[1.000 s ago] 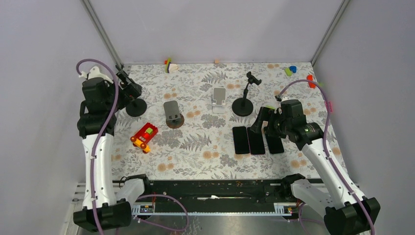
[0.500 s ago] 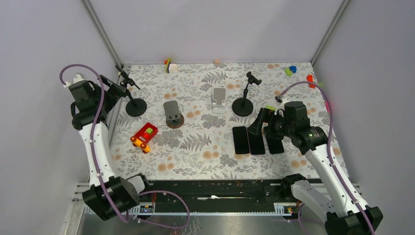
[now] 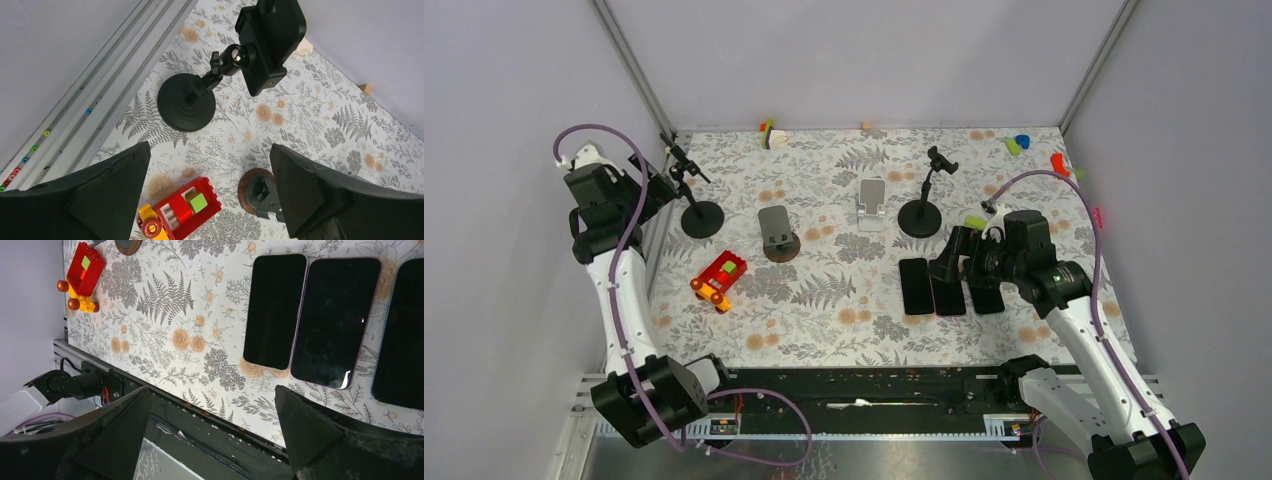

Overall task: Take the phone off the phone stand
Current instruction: Pick up the phone stand with the phone at the center of the board.

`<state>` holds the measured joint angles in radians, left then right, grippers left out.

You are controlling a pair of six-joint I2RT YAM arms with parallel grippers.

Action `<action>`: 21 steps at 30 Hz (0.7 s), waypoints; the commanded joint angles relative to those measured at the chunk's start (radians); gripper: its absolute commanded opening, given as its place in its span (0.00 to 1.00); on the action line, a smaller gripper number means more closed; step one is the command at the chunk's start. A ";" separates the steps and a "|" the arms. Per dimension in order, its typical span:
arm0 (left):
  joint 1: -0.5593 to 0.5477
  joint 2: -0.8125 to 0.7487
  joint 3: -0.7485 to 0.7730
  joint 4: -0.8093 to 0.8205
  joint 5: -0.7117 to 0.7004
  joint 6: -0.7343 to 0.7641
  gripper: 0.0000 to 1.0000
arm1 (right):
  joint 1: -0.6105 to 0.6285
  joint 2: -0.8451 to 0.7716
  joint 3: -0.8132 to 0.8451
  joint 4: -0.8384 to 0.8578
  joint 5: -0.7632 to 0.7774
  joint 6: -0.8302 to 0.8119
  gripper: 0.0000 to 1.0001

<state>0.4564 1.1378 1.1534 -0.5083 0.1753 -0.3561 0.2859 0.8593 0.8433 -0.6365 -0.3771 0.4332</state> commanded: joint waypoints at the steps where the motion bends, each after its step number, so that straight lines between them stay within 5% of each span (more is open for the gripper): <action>1: 0.005 -0.028 -0.016 0.073 -0.008 0.011 0.99 | -0.002 -0.005 -0.011 0.046 -0.042 -0.022 1.00; 7: 0.006 -0.038 -0.030 0.136 0.068 0.106 0.99 | -0.002 -0.012 -0.037 0.104 -0.076 0.022 1.00; 14: 0.005 -0.119 -0.331 0.597 0.339 0.076 0.99 | -0.001 -0.007 -0.048 0.115 -0.102 0.025 1.00; 21: 0.005 -0.088 -0.390 0.701 0.342 0.020 0.99 | -0.002 -0.012 -0.026 0.074 -0.078 -0.009 1.00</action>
<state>0.4576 1.0523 0.7582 0.0021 0.4618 -0.3225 0.2859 0.8589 0.7959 -0.5629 -0.4507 0.4484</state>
